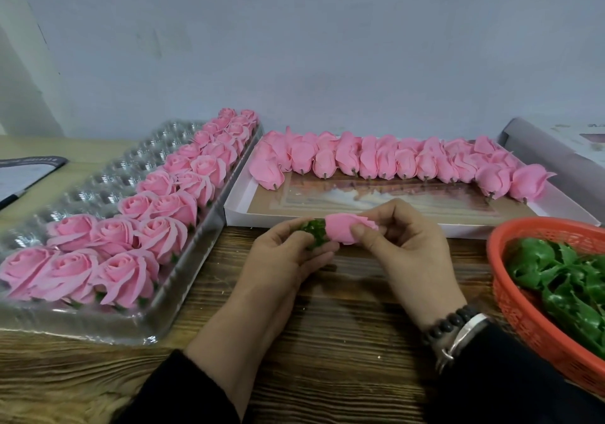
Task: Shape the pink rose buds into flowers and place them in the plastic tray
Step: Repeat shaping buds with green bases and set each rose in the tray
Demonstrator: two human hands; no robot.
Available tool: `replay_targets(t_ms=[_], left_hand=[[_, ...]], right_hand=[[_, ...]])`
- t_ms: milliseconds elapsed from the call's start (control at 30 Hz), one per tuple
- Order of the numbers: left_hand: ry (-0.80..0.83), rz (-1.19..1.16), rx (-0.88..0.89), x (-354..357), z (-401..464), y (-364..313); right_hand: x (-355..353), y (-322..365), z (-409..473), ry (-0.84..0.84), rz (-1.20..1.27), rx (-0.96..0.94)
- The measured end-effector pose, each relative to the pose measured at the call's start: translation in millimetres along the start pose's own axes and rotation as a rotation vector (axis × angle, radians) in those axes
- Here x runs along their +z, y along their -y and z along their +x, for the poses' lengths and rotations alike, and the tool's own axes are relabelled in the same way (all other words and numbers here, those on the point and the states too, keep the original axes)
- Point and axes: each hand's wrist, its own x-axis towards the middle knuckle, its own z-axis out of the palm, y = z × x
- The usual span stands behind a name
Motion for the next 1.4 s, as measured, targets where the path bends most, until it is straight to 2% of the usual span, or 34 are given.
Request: replay_targets(t_ms=[133,367,500,800,967,1033,1200,1400], left_hand=[[-0.027,-0.090,-0.061,-0.1,1.7,-1.4],[-0.103,-0.121,-0.043,-0.1,4.1,-1.4],[-0.089,-0.119,-0.063,0.6,4.0,-0.2],[-0.067,-0.104,-0.037,-0.4,4.7,2.2],[-0.086,-0.125,-0.040,-0.9,3.3,-0.5],[-0.084,-0.136,-0.033,0.0,3.0,-1.1],[-0.060,-0.129,-0.013,0.7,3.2,0.0],[-0.021,-0.071,-0.020,4.1,0.3,0.6]], right_hand=[[1.5,-1.6,0.2,-0.009,-0.023,-0.002],[8.9,-1.4,-3.8,-0.009,-0.061,-0.114],[9.9,-3.0,-2.9,-0.006,-0.134,-0.114],[9.5,-2.2,-2.7,0.027,-0.114,-0.090],[5.1,-2.6,-1.7,-0.071,-0.033,-0.120],[6.1,-1.9,-2.5,-0.057,-0.027,-0.137],[11.5,-2.2,-4.5,-0.001,-0.117,-0.142],[8.8,-3.1,-1.9,-0.013,-0.157,-0.117]])
